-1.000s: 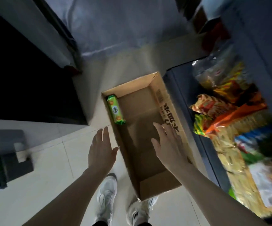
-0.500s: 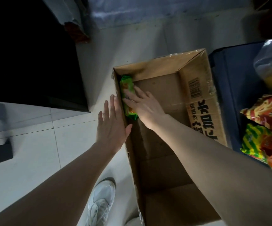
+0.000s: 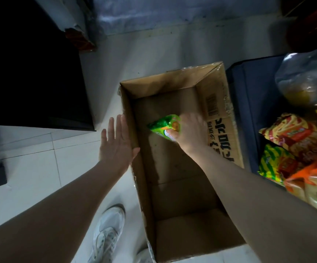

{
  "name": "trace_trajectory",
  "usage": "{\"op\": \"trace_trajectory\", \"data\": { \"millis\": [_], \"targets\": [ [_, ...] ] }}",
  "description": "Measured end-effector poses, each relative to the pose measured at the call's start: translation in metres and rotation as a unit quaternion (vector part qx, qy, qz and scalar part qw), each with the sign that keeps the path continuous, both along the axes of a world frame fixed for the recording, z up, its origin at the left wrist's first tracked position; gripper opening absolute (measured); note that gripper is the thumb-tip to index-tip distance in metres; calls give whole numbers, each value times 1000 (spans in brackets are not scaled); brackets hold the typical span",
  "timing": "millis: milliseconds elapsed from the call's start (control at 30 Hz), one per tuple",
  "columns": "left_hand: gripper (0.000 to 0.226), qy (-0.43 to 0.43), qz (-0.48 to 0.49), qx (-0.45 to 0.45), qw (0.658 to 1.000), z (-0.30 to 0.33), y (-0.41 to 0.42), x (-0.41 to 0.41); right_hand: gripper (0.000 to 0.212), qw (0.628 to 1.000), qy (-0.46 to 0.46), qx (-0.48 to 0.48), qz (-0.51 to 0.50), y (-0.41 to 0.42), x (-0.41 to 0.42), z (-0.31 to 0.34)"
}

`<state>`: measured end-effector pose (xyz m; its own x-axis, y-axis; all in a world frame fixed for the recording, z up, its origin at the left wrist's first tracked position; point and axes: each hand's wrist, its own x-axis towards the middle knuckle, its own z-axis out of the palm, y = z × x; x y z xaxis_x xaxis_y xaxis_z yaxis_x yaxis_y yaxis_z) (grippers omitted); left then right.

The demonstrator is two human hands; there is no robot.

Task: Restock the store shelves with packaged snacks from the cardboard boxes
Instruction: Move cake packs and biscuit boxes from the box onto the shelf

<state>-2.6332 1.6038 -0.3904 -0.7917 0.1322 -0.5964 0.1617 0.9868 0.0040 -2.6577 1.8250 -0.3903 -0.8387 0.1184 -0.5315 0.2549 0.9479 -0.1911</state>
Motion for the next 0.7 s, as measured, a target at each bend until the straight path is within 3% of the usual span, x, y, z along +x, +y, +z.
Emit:
{"op": "trace_trajectory", "data": {
  "millis": [33, 100, 167, 267, 367, 500, 567, 633, 700],
  "targets": [
    [104, -6, 1, -1, 1000, 6, 1, -2, 53, 988, -35, -77, -133, 12, 9, 9],
    [103, -24, -5, 1, 1000, 22, 5, -5, 51, 902, -69, -249, -346, 35, 34, 29],
    [101, -53, -30, 3, 998, 49, 15, -6, 51, 831, -83, -340, -433, 50, 61, 58],
    [101, -120, -75, 60, 988, 101, 37, -6, 39, 788, -56, -402, -463, 61, 87, 114],
    [97, -204, -39, 219, 953, 161, 56, -6, 22, 773, -13, -432, -464, 66, 97, 178],
    [106, -226, 71, 406, 883, 252, 76, -19, 31, 792, 34, -423, -438, 73, 103, 268],
    [104, -244, 92, 454, 852, 302, 86, -27, 37, 801, 36, -427, -417, 79, 107, 321],
    [99, -242, 63, 464, 850, 351, 93, -34, 35, 805, 44, -424, -413, 84, 113, 375],
    [89, -231, 11, 459, 858, 398, 99, -40, 47, 820, 55, -412, -392, 89, 120, 427]
  ]
}}
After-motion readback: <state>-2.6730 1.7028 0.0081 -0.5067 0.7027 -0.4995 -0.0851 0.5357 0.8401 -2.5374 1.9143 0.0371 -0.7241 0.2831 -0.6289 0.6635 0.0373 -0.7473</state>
